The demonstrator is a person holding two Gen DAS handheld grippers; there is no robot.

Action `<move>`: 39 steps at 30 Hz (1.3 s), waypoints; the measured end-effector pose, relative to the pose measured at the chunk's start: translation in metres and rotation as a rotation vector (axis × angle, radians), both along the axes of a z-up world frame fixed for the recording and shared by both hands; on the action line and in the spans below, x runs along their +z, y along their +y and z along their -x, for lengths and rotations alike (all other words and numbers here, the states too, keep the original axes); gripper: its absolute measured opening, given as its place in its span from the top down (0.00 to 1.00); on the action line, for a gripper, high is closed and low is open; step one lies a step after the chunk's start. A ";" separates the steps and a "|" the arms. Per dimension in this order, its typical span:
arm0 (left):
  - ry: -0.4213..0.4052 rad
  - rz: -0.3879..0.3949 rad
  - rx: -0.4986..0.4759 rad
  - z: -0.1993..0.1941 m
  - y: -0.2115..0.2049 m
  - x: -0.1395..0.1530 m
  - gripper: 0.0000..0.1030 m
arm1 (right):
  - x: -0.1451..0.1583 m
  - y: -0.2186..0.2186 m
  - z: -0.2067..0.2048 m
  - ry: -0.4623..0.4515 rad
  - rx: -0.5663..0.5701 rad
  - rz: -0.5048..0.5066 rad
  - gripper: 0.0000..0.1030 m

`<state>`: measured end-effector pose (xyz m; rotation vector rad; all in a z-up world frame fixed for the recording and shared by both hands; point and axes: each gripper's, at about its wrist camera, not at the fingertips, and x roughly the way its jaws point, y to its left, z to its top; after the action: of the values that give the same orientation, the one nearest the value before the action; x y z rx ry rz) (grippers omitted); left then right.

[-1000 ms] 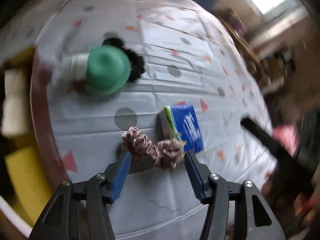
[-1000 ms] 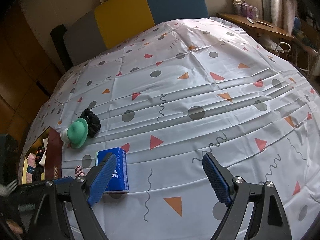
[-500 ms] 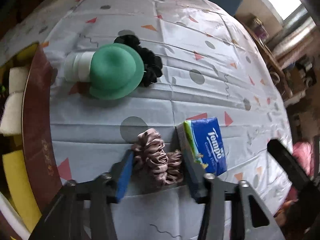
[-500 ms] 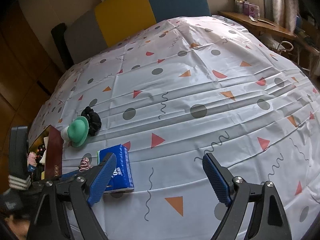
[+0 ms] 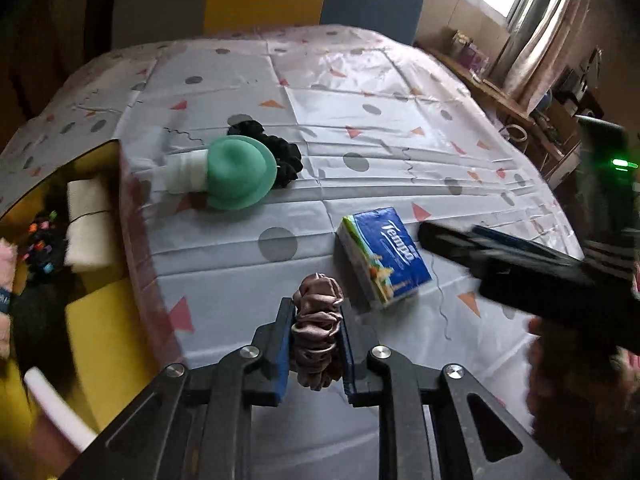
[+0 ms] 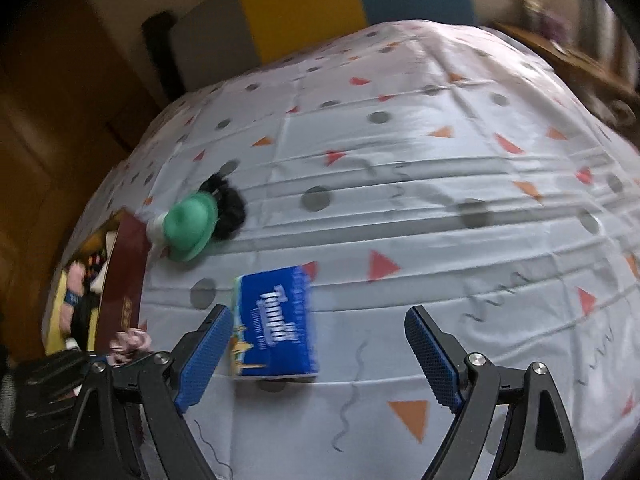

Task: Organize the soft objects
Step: 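Grasp the pink satin scrunchie with the left tool while the right tool grasps the Tempo pack, then lift the scrunchie with the left tool while the right tool lifts the Tempo pack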

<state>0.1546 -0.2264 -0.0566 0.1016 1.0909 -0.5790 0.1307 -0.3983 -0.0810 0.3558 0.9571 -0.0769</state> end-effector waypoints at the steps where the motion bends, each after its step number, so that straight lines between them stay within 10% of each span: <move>1: -0.013 0.003 -0.003 0.004 0.004 0.004 0.81 | -0.002 0.007 -0.003 0.001 0.023 0.015 0.14; 5: -0.099 -0.003 0.001 0.025 0.017 0.021 0.81 | -0.016 0.034 -0.015 0.021 0.110 0.120 0.14; 7: -0.138 0.001 0.000 0.035 0.023 0.029 0.81 | -0.026 0.043 -0.019 0.054 0.157 0.153 0.50; 16: -0.291 0.002 0.024 0.071 0.044 0.058 0.81 | -0.038 0.045 -0.018 0.076 0.188 0.179 0.49; 39: -0.325 0.018 0.111 0.094 0.099 0.073 0.81 | -0.040 0.054 -0.004 0.000 0.219 0.266 0.48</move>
<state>0.0609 -0.1277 0.0163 0.1147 0.7702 -0.4534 0.1345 -0.3440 -0.1206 0.0048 0.9671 -0.0038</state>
